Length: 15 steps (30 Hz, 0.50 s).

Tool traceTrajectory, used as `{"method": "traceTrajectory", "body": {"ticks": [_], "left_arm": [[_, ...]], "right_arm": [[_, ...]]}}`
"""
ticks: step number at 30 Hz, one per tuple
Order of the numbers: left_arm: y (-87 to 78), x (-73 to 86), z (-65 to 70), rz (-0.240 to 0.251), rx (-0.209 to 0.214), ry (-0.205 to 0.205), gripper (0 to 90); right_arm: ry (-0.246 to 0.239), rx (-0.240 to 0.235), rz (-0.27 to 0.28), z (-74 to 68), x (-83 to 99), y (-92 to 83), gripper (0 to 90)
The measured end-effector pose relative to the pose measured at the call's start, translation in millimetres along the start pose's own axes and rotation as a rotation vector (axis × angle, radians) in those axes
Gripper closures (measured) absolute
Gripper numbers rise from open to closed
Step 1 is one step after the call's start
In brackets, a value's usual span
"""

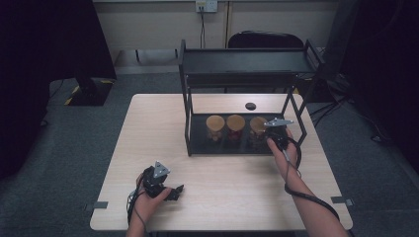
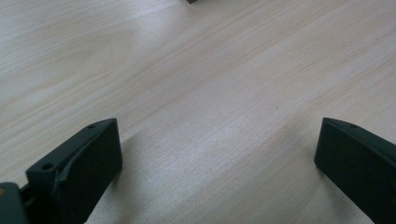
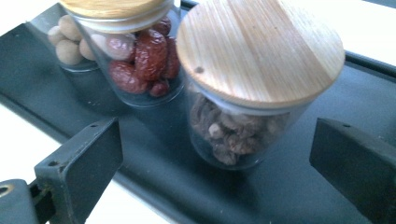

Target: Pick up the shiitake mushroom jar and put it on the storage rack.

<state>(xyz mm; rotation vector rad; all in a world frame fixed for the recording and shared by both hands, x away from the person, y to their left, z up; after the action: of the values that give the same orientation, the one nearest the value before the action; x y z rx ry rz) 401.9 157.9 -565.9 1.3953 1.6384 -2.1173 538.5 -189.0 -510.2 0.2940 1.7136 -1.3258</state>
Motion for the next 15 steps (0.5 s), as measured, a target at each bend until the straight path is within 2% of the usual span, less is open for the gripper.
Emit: {"method": "traceTrajectory", "body": {"ticks": [15], "left_arm": [[0.0, 0.0, 0.1, 0.0, -0.001, 0.0, 0.3]], "right_arm": [[-0.007, -0.02, 0.019, -7.1, 9.3, -27.2, 2.0]]}}
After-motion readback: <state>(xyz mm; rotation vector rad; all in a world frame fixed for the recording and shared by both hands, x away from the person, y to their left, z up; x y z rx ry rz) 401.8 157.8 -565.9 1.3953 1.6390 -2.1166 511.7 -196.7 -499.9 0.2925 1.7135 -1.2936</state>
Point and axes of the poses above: each handheld gripper's, and its own axes: y roughly forward along the jaws, x roughly out of its underside, z roughly to its right, the point moved 8 cm from there along y, roughly forward along the jaws, and after that the axes turned 1 degree about -x, right-handed, at the moved point
